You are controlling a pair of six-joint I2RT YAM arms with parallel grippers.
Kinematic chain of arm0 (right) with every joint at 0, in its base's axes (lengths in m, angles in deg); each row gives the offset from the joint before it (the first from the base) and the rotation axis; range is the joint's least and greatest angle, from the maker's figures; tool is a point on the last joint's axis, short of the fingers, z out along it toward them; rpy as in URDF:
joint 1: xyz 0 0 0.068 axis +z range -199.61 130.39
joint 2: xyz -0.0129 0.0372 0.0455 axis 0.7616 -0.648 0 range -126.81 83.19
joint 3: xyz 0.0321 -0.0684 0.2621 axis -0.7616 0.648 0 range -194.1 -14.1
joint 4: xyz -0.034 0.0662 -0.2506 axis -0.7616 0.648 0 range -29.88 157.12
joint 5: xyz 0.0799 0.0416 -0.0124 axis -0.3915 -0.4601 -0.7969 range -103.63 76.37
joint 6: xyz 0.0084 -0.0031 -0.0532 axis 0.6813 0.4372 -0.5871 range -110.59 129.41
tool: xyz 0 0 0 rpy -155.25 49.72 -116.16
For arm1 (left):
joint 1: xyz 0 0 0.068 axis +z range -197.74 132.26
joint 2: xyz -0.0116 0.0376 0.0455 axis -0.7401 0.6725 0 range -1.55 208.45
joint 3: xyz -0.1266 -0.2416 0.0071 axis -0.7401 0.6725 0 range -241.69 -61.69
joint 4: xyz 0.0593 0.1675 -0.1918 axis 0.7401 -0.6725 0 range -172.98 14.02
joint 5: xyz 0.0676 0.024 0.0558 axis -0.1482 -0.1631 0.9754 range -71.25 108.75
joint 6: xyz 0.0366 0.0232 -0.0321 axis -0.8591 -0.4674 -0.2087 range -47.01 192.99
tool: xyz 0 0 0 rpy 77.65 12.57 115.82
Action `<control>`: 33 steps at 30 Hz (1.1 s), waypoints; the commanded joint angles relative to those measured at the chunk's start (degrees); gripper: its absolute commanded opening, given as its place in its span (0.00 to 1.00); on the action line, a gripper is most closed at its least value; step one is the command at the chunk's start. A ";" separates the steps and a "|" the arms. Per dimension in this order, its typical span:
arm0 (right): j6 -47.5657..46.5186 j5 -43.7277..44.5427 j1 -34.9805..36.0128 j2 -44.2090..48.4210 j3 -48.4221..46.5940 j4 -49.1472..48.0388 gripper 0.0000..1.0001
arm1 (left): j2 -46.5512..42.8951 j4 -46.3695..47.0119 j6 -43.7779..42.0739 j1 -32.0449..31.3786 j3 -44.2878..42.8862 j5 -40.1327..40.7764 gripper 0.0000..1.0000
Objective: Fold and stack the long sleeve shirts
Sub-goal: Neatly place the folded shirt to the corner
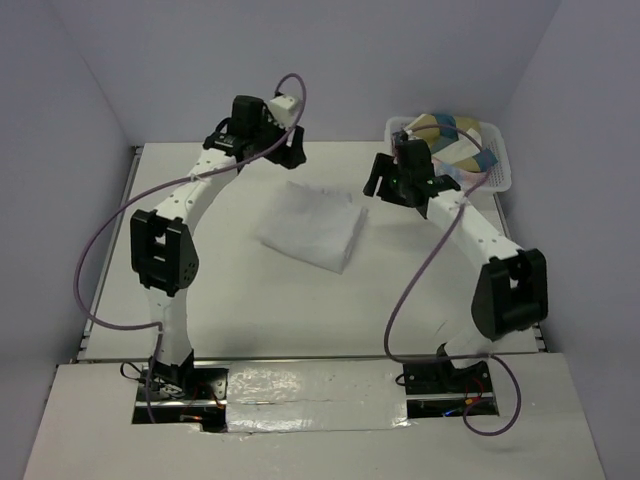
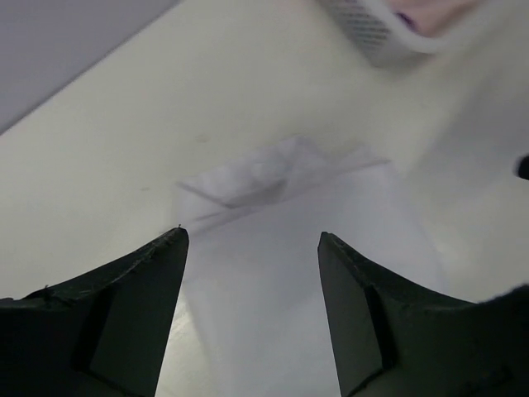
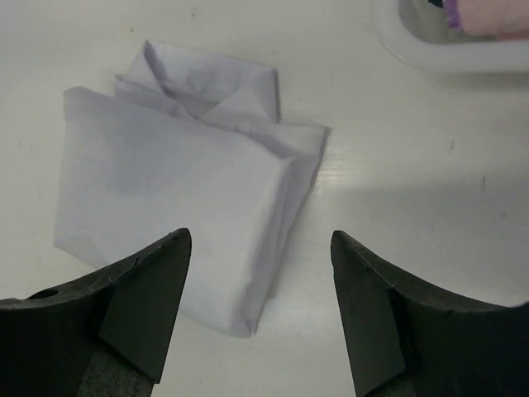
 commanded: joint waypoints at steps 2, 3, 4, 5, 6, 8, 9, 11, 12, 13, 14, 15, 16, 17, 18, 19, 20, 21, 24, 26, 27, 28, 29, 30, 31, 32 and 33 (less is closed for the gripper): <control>1.56 3.45 0.19 9.45 8.79 2.98 0.76 | -1.90 -11.20 -8.28 -11.23 2.09 -6.33 0.76; 1.73 4.07 0.18 10.69 9.95 3.51 0.76 | -0.68 -12.09 -8.73 -12.39 3.84 -4.40 0.76; 1.82 4.51 0.10 11.92 10.83 3.95 0.76 | -0.06 -12.10 -8.91 -13.97 4.64 -2.03 0.76; 2.00 5.04 -0.16 14.46 12.75 4.74 0.76 | 0.73 -12.01 -8.91 -14.51 5.09 2.78 0.77; 2.43 5.05 -0.17 15.87 13.82 5.01 0.76 | 2.13 -11.92 -9.08 -15.04 5.09 5.79 0.77; 3.05 4.52 -0.17 19.99 16.97 5.01 0.76 | 3.63 -11.14 -11.10 -16.88 4.83 15.34 0.79; 3.49 4.43 -0.17 21.32 17.95 5.10 0.76 | 4.08 -10.61 -11.63 -17.32 4.65 17.57 0.81; 4.19 4.08 -0.34 24.83 20.32 5.01 0.76 | 5.39 -9.55 -12.60 -18.29 3.86 21.70 0.81; 4.19 3.73 -0.26 25.90 20.85 4.75 0.76 | 5.66 -9.03 -12.69 -18.47 3.77 23.03 0.81; 4.19 3.38 -0.34 26.69 21.38 4.57 0.76 | 5.84 -7.80 -12.60 -18.90 3.86 24.18 0.82; 4.37 3.38 -0.26 27.92 21.82 4.66 0.76 | 6.36 -7.44 -12.51 -19.00 4.12 25.06 0.82; 4.54 3.38 -0.25 28.54 22.00 4.83 0.76 | 6.71 -7.09 -12.25 -19.08 4.21 25.15 0.82; 4.63 3.38 -0.34 28.98 22.17 5.01 0.76 | 7.07 -6.91 -12.08 -19.17 4.39 25.16 0.82; 4.81 3.29 -0.17 29.94 22.61 5.01 0.76 | 7.94 -7.00 -11.90 -19.17 4.47 25.16 0.82; 4.81 3.03 -0.34 30.30 22.79 4.92 0.76 | 8.30 -7.09 -11.72 -19.09 4.56 24.72 0.83; 4.81 2.94 -0.26 30.91 22.88 4.92 0.76 | 8.74 -7.00 -11.46 -19.09 4.74 24.02 0.84; 4.64 2.85 -0.34 31.09 22.71 5.10 0.76 | 9.70 -7.00 -11.11 -18.82 4.83 22.97 0.85; 4.55 3.11 -0.34 31.09 22.36 5.45 0.76 | 10.58 -7.26 -10.59 -17.95 4.48 20.00 0.87; 4.11 3.81 -0.25 31.09 20.77 6.68 0.76 | 14.71 -9.71 -5.68 -15.23 1.06 15.68 0.86; 4.11 3.99 -0.25 31.18 19.81 6.86 0.76 | 16.64 -10.25 -4.35 -14.08 -0.79 14.53 0.86; 4.11 3.91 -0.34 31.27 19.46 6.86 0.76 | 17.00 -9.99 -3.99 -13.29 -0.97 14.43 0.86; 4.11 3.99 -0.34 31.36 19.10 6.86 0.76 | 17.09 -9.64 -3.99 -13.11 -1.06 14.69 0.86; 4.02 4.17 -0.34 31.44 18.93 6.86 0.76 | 17.26 -9.11 -4.34 -12.93 -1.32 15.13 0.87; 3.84 4.34 -0.34 31.45 18.66 6.86 0.76 | 17.53 -8.59 -4.60 -12.58 -1.76 15.75 0.87; 3.67 4.60 -0.34 31.36 18.23 6.86 0.76 | 18.05 -7.89 -4.78 -12.15 -2.72 16.45 0.88; 3.23 5.22 -0.34 31.27 17.87 6.94 0.76 | 19.71 -7.88 -4.69 -11.71 -5.86 17.59 0.89; 3.14 5.48 -0.34 31.01 17.43 7.29 0.76 | 20.86 -8.14 -4.43 -10.40 -7.90 17.94 0.89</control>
